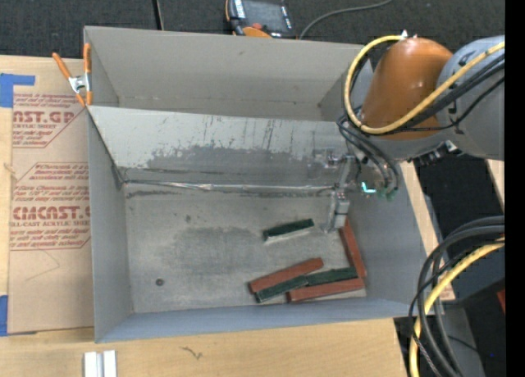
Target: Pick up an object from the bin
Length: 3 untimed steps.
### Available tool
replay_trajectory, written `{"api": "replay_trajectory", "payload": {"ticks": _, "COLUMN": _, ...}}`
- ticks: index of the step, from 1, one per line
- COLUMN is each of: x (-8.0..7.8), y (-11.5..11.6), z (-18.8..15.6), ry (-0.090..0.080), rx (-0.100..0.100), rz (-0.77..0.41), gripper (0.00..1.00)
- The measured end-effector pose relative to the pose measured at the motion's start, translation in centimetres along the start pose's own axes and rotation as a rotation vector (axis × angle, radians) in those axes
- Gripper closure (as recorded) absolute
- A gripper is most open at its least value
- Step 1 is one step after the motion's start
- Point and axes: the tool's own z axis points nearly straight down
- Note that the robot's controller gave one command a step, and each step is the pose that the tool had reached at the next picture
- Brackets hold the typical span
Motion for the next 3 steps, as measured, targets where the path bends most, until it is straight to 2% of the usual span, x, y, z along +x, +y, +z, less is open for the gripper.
{"api": "replay_trajectory", "payload": {"ticks": 1, "x": 0.4, "y": 0.7, "z": 9.8, "ry": -0.002, "rx": -0.001, "rz": -0.545, "gripper": 0.0}}
{"api": "replay_trajectory", "payload": {"ticks": 2, "x": 0.2, "y": 0.7, "z": 9.5, "ry": -0.007, "rx": 0.0, "rz": -0.543, "gripper": 1.0}}
{"api": "replay_trajectory", "payload": {"ticks": 3, "x": -0.7, "y": -0.1, "z": -5.3, "ry": -0.017, "rx": 0.005, "rz": -0.526, "gripper": 1.0}}
